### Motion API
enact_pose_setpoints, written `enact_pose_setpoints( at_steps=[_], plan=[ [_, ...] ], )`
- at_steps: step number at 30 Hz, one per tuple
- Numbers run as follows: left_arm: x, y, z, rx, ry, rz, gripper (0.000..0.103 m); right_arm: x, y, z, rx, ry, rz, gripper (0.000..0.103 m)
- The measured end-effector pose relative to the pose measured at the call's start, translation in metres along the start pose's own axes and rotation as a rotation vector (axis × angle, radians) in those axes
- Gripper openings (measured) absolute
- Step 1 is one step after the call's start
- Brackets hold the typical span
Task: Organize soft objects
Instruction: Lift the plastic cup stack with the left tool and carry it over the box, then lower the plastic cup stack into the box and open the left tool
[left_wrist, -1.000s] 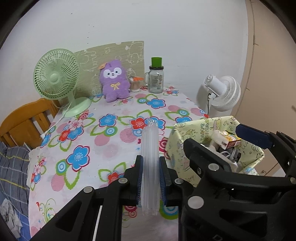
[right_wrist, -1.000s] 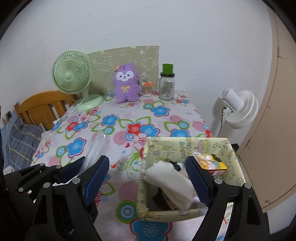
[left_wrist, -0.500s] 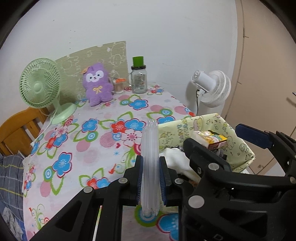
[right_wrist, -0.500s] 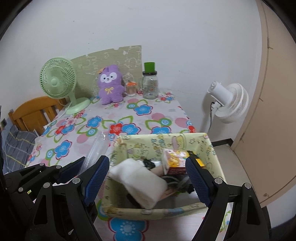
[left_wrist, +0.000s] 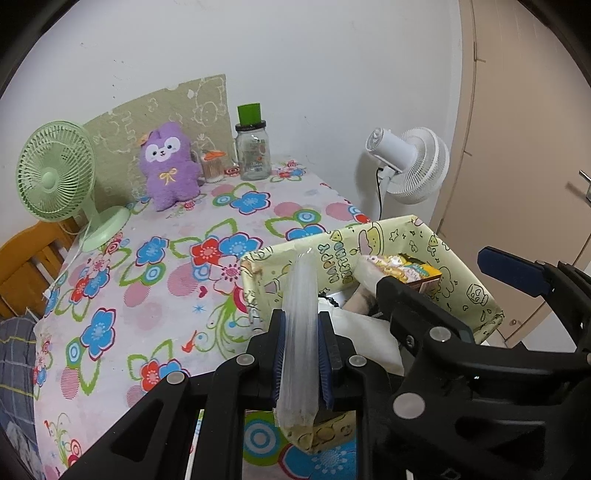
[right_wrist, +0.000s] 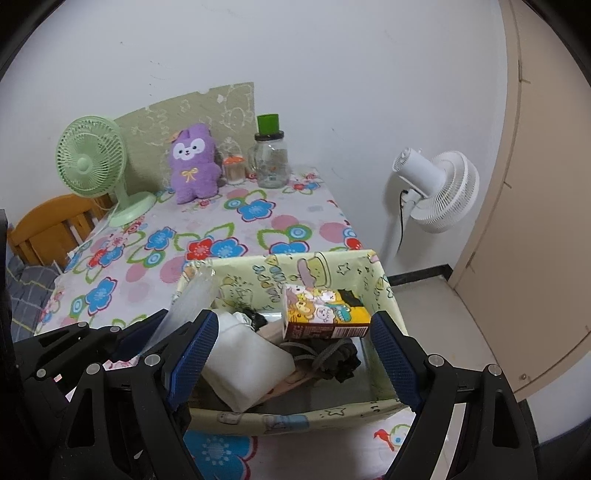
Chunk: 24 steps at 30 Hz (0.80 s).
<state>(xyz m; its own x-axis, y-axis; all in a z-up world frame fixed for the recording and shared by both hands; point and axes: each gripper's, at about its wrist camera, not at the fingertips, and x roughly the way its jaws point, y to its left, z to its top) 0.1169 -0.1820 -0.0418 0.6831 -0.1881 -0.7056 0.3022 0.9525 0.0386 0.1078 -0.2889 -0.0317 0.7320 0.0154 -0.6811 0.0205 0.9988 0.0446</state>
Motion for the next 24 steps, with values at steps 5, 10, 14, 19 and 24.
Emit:
enact_pose_setpoints(
  at_steps=[5,10,14,19,24],
  plan=[
    [0.013,-0.006,0.002,0.011,0.021,-0.013,0.015,0.012,-0.009,0.000,0.012,0.021,-0.014,0.087],
    [0.029,-0.012,0.005,0.019,0.044,-0.021,0.015,0.023,-0.016,-0.001,0.026,0.042,-0.020,0.087],
    [0.037,-0.017,0.010,0.033,0.051,-0.024,0.015,0.032,-0.024,0.000,0.045,0.054,-0.028,0.087],
    [0.047,-0.020,0.015,0.042,0.057,-0.030,0.016,0.040,-0.031,0.004,0.059,0.064,-0.036,0.087],
    [0.051,-0.019,0.017,0.031,0.067,-0.031,0.043,0.043,-0.032,0.004,0.065,0.067,-0.028,0.087]
  ],
)
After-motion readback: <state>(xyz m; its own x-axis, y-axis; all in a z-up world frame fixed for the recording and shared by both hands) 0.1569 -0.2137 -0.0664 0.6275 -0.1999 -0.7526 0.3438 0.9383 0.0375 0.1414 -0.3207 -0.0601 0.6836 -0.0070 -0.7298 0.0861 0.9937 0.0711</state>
